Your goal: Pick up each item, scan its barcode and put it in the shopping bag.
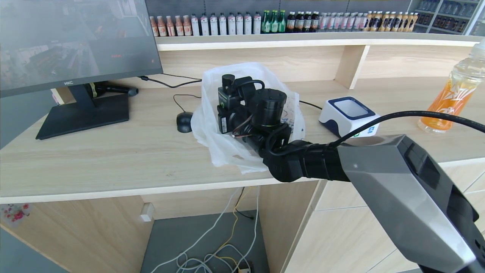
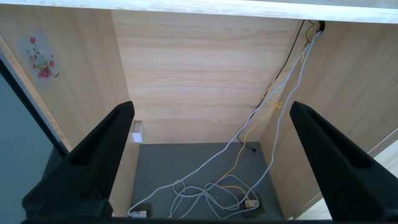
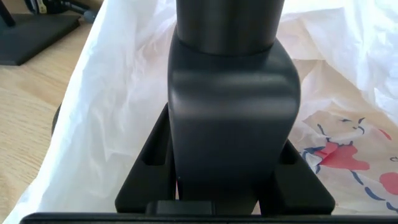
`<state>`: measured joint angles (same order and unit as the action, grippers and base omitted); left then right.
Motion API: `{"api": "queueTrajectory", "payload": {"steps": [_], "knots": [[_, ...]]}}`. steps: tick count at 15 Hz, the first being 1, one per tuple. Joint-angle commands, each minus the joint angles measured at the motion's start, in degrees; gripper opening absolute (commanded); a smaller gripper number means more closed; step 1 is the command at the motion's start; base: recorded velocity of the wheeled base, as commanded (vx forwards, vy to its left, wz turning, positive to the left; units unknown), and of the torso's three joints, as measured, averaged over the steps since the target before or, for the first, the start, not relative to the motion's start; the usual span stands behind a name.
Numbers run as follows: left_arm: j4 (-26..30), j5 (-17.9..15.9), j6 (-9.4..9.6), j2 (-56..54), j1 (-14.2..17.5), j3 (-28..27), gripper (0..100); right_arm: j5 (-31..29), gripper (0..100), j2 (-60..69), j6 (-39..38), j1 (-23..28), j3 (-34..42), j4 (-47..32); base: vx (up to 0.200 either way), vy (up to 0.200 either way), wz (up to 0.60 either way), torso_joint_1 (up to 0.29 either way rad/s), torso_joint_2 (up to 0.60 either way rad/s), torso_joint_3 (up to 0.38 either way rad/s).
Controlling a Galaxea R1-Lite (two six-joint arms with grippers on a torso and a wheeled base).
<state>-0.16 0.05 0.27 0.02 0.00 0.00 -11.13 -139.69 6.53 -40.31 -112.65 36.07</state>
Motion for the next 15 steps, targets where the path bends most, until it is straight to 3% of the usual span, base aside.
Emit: {"api": "queueTrajectory", "payload": {"steps": [1, 15], "knots": [[-0.02, 0.04, 0.00, -0.02, 0.00, 0.00, 100, 0.06, 0, -0.23, -0.03, -0.03, -0.02, -0.04, 0.000, 0.000, 0.00, 0.000, 0.00, 0.000], [-0.02, -0.05, 0.00, -0.02, 0.00, 0.00, 100, -0.03, 0, -2.16, -0.03, -0.12, 0.24, 0.84, 0.000, 0.000, 0.00, 0.000, 0.00, 0.000]]}}
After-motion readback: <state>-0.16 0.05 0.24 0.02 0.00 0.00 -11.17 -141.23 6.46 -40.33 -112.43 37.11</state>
